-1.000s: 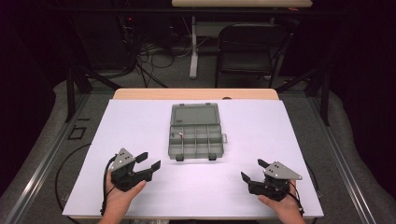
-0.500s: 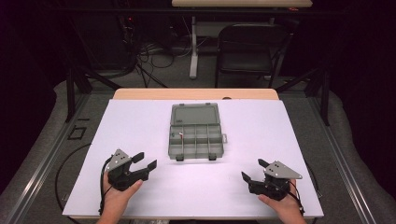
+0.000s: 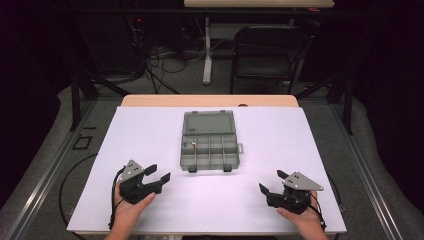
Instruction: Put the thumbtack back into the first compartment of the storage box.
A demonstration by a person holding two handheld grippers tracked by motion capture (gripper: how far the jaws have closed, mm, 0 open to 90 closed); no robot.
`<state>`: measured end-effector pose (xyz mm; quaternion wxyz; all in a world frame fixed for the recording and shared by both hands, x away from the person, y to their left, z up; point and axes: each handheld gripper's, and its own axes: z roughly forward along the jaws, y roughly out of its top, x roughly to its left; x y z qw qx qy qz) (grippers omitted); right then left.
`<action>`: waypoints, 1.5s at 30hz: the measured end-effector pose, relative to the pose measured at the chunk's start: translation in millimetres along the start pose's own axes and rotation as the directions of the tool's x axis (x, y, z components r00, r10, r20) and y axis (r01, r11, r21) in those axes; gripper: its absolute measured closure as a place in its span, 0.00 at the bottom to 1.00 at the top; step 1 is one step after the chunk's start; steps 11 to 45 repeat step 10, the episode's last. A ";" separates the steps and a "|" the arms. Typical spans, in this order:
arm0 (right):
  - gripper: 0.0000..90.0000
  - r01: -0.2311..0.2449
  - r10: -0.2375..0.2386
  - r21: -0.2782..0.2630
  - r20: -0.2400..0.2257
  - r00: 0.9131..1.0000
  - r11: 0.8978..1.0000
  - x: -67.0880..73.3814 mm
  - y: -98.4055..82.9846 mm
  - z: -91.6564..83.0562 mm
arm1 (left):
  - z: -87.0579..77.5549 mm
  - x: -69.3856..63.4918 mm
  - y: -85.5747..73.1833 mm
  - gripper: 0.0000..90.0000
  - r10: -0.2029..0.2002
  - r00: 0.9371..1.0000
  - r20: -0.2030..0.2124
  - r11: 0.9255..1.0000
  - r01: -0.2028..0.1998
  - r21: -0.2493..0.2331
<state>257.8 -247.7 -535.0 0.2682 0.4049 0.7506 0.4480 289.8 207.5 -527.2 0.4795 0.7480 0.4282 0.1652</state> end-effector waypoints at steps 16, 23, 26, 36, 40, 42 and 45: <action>0.23 -0.006 0.006 0.017 0.007 1.000 1.000 -2.9 -2.5 4.2 | 7.6 5.2 -0.6 0.31 -0.021 1.000 -0.013 0.999 0.021 0.032; 0.23 -0.006 0.006 0.017 0.007 1.000 1.000 -2.9 -2.5 4.2 | 7.6 5.2 -0.6 0.31 -0.021 1.000 -0.013 0.999 0.021 0.032; 0.23 -0.006 0.006 0.017 0.007 1.000 1.000 -2.9 -2.5 4.2 | 7.6 5.2 -0.6 0.31 -0.021 1.000 -0.013 0.999 0.021 0.032; 0.23 -0.006 0.006 0.017 0.007 1.000 1.000 -2.9 -2.5 4.2 | 7.6 5.2 -0.6 0.31 -0.021 1.000 -0.013 0.999 0.021 0.032; 0.23 -0.006 0.006 0.017 0.007 1.000 1.000 -2.9 -2.5 4.2 | 7.6 5.2 -0.6 0.31 -0.021 1.000 -0.013 0.999 0.021 0.032; 0.23 -0.006 0.006 0.017 0.007 1.000 1.000 -2.9 -2.5 4.2 | 7.6 5.2 -0.6 0.31 -0.021 1.000 -0.013 0.999 0.021 0.032; 0.23 -0.006 0.006 0.017 0.007 1.000 1.000 -2.9 -2.5 4.2 | 7.6 5.2 -0.6 0.31 -0.021 1.000 -0.013 0.999 0.021 0.032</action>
